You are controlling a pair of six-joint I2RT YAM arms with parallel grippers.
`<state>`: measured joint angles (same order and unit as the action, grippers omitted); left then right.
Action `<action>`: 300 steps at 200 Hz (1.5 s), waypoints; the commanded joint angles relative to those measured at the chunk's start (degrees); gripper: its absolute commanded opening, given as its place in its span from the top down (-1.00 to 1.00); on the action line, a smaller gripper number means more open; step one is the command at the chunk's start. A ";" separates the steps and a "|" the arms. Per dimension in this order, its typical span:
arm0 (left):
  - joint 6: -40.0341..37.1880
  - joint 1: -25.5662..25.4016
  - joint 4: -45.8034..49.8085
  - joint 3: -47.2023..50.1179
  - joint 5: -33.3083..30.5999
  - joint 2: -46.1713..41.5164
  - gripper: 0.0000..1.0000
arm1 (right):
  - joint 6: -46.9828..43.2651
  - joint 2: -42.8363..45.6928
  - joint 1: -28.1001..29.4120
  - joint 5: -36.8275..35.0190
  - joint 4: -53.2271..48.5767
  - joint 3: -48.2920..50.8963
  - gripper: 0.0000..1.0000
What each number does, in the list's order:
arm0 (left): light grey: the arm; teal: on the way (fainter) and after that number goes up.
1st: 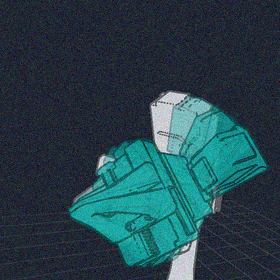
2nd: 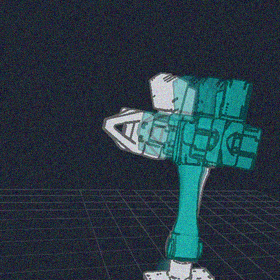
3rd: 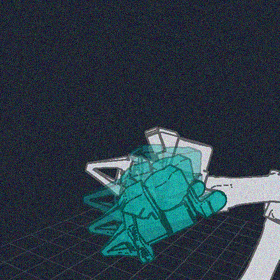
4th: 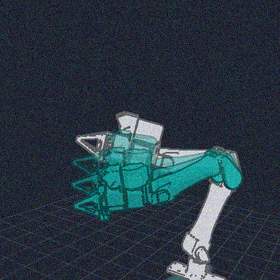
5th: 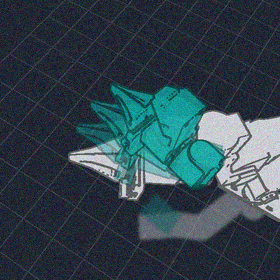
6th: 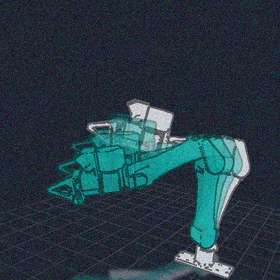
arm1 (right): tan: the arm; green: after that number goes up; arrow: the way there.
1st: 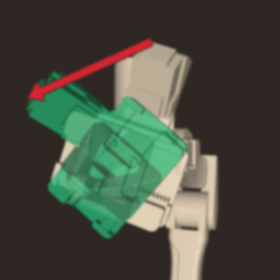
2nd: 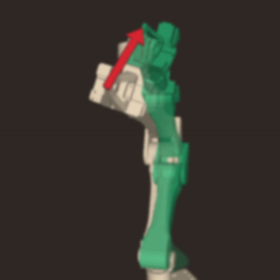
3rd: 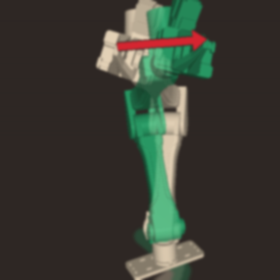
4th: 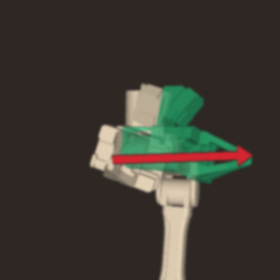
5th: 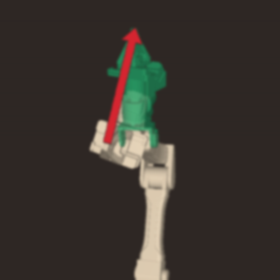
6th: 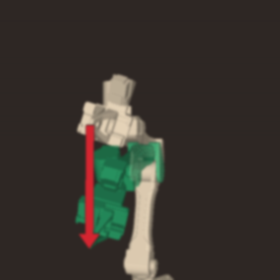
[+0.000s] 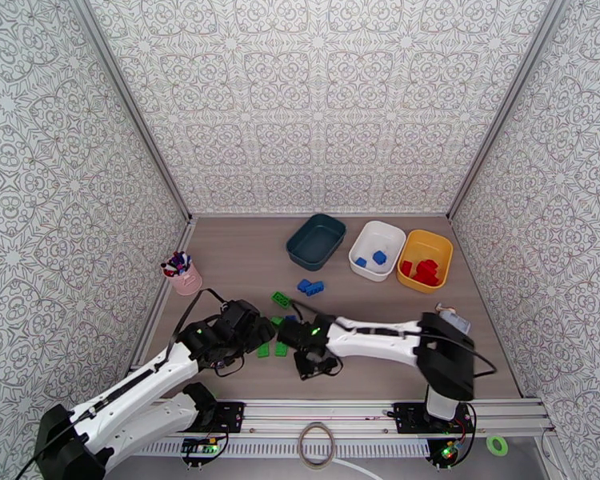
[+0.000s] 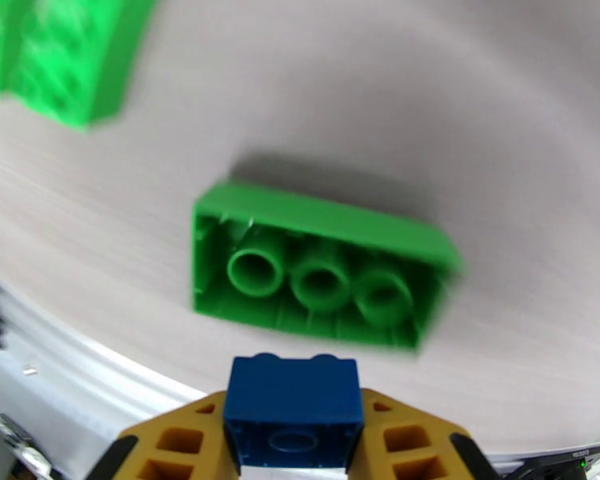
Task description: Sort the legos into containers by color
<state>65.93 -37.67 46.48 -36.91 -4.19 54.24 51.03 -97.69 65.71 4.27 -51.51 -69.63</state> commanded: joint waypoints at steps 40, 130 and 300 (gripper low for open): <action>-8.87 0.45 -16.48 -8.62 8.77 13.89 -0.99 | -5.99 9.15 -20.25 3.90 -0.79 -0.14 0.46; -20.29 0.77 -23.27 -47.39 29.27 51.74 -0.94 | -10.33 -2.79 -52.41 16.19 -0.66 -17.54 0.51; -30.56 3.51 -0.61 -54.17 10.85 48.50 -0.86 | -17.08 -12.75 -55.07 12.34 -12.43 -37.92 -0.16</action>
<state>36.99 -33.61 41.17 -96.88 14.50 109.30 36.32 -115.18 7.49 18.39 -61.67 -109.67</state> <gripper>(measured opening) 0.930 0.584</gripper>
